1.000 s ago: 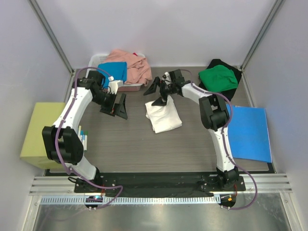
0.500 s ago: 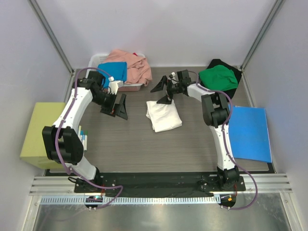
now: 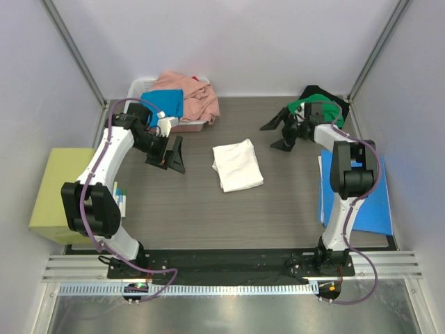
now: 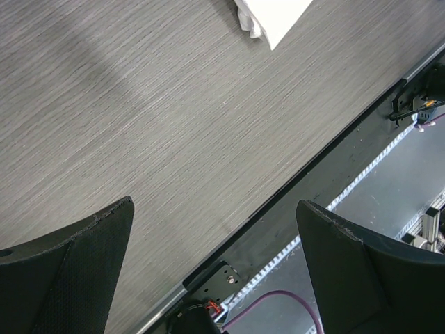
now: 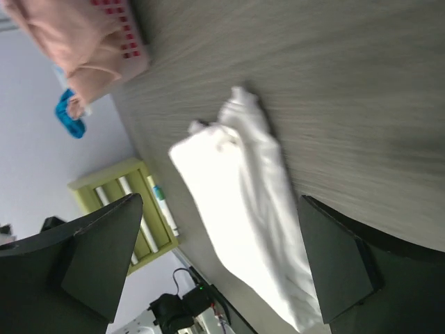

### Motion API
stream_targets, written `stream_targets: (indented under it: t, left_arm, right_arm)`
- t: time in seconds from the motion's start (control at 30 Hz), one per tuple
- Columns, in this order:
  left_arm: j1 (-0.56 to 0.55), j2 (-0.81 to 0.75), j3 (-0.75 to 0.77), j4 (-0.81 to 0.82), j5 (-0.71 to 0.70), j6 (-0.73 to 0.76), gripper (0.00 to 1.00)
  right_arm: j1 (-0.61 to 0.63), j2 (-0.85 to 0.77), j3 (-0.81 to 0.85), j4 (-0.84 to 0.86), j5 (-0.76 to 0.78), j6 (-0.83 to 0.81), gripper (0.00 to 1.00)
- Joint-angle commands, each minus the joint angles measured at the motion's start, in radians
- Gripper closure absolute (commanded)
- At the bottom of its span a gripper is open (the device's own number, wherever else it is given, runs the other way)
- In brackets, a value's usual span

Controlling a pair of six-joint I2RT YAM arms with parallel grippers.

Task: Fold and stack the t-shirts
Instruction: Fold the tshirt, then neatly place the folded tshirt to the corner

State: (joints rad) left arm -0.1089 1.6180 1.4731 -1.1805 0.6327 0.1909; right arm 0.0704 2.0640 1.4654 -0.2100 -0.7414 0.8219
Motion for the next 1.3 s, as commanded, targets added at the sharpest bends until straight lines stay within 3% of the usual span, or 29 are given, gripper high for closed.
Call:
stream_targets:
  t: [0.0,0.47,0.83,1.0,1.1,1.13,1.23,1.27]
  left_arm:
    - [0.008,-0.024,0.024,-0.013,0.025,0.007,0.0]
    - [0.008,-0.007,0.065,-0.024,0.027,0.001,0.0]
    - [0.008,-0.006,0.089,-0.033,0.025,-0.001,0.0]
    - [0.006,-0.006,0.102,-0.044,0.022,0.001,0.0]
    - [0.008,-0.012,0.108,-0.05,0.021,0.008,0.0]
    - [0.008,-0.013,0.107,-0.05,0.018,0.01,0.0]
    - [0.008,-0.018,0.108,-0.054,0.015,0.013,0.0]
    - [0.008,-0.018,0.11,-0.056,0.016,0.013,0.0]
  right_arm:
    - [0.0,-0.058,-0.151,-0.049,0.1,-0.099,0.0]
    - [0.034,0.099,-0.336,0.153,-0.055,-0.044,0.0]
    - [0.221,0.182,-0.306,0.115,0.02,-0.063,0.0]
    - [0.247,0.214,-0.301,0.116,0.062,-0.043,0.0]
    - [0.259,0.232,-0.303,0.123,0.071,-0.038,0.18]
    - [0.264,0.237,-0.298,0.124,0.073,-0.038,0.34]
    - [0.266,0.257,-0.287,0.116,0.077,-0.03,0.62]
    - [0.269,0.266,-0.284,0.115,0.08,-0.035,0.63]
